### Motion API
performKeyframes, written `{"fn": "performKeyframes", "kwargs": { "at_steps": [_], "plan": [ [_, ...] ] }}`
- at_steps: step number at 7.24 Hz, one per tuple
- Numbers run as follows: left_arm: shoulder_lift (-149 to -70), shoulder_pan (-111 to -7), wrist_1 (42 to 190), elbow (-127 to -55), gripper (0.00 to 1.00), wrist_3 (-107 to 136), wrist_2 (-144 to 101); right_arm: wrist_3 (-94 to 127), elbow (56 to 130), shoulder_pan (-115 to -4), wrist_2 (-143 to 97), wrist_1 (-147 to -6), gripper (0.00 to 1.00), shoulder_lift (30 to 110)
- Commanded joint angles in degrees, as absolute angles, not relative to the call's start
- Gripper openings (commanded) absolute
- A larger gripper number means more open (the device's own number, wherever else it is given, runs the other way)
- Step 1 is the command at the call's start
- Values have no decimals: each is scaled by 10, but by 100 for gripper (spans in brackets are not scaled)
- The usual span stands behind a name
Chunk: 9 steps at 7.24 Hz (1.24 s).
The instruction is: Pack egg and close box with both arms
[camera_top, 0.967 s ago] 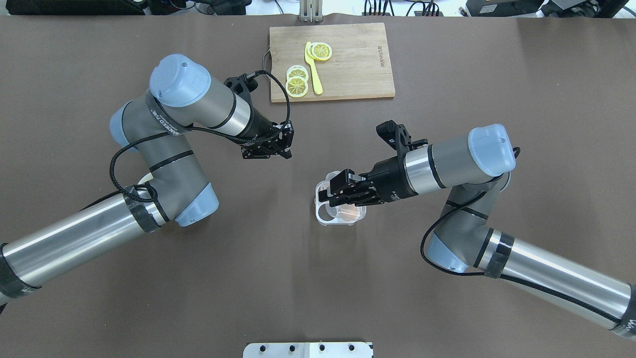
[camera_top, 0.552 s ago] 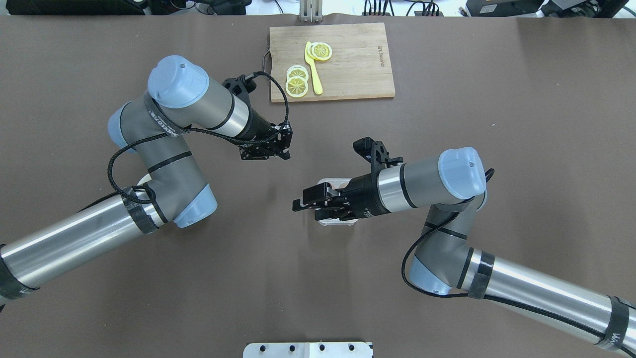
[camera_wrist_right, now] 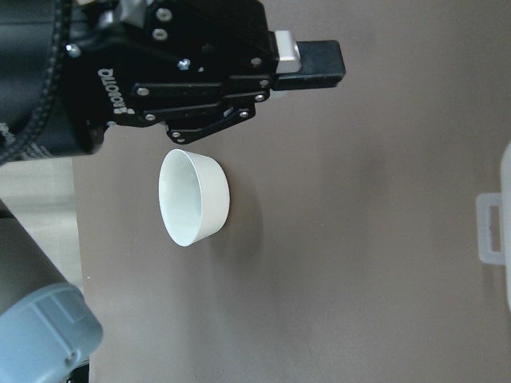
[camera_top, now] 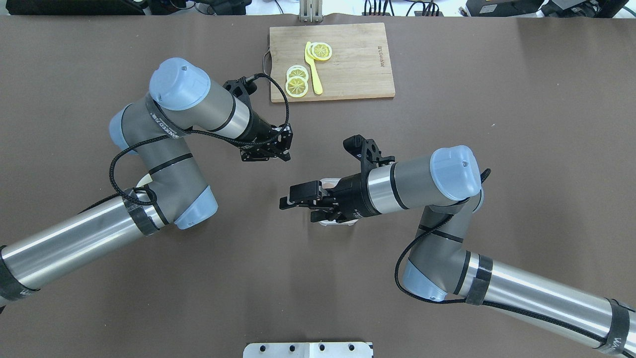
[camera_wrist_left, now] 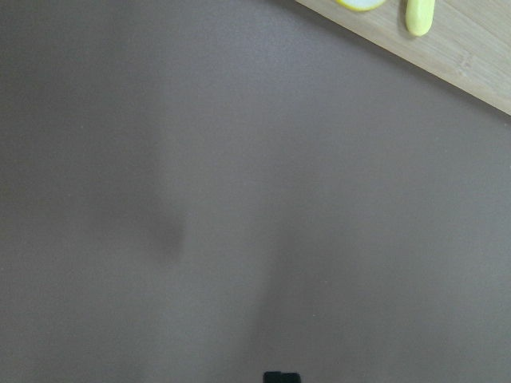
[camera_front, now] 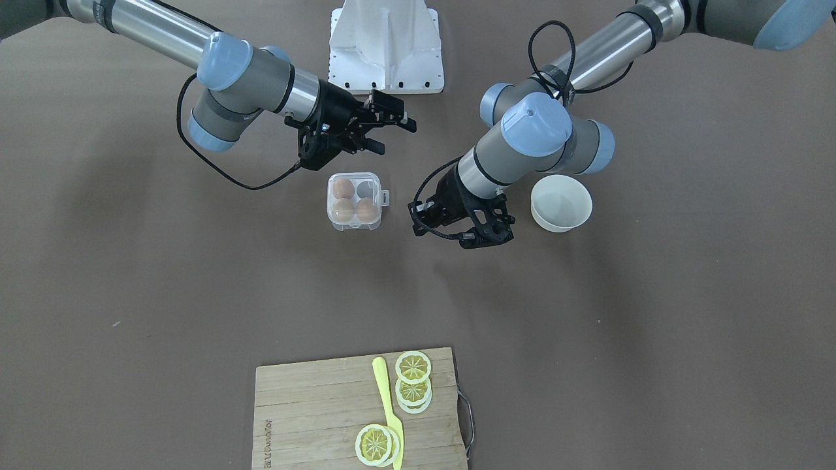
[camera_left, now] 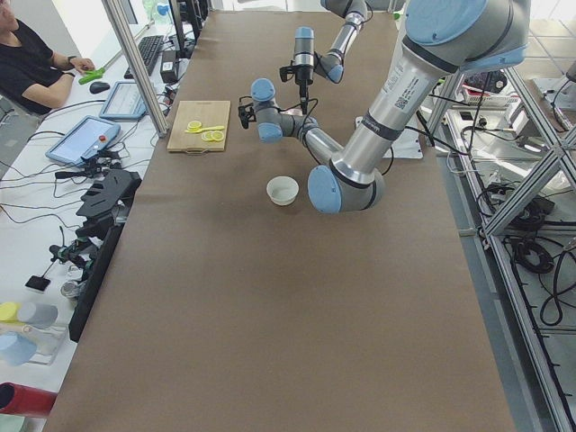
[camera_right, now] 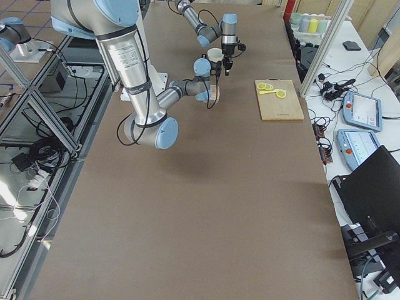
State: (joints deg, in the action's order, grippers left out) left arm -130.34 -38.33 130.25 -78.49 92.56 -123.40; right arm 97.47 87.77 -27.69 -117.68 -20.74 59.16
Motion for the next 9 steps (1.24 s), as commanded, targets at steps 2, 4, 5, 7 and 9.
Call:
{"fn": "performKeyframes", "kwargs": {
  "at_steps": [2, 4, 5, 7, 9],
  "plan": [
    [-1303, -376, 1303, -786, 0, 931, -1234, 976, 882, -278, -1178, -211, 100, 594],
    [-1303, -344, 1300, -785, 0, 941, -1232, 975, 882, -305, -1187, -211, 100, 597],
    [-1303, -327, 1299, -782, 0, 941, -1217, 975, 882, -318, -1202, -211, 100, 598],
    [-1303, -311, 1297, -780, 0, 941, -1197, 975, 882, -324, -1207, -212, 100, 597],
    [-1270, -317, 1298, -814, 0, 941, -1213, 976, 879, -323, -1203, -216, 100, 592]
  ]
}}
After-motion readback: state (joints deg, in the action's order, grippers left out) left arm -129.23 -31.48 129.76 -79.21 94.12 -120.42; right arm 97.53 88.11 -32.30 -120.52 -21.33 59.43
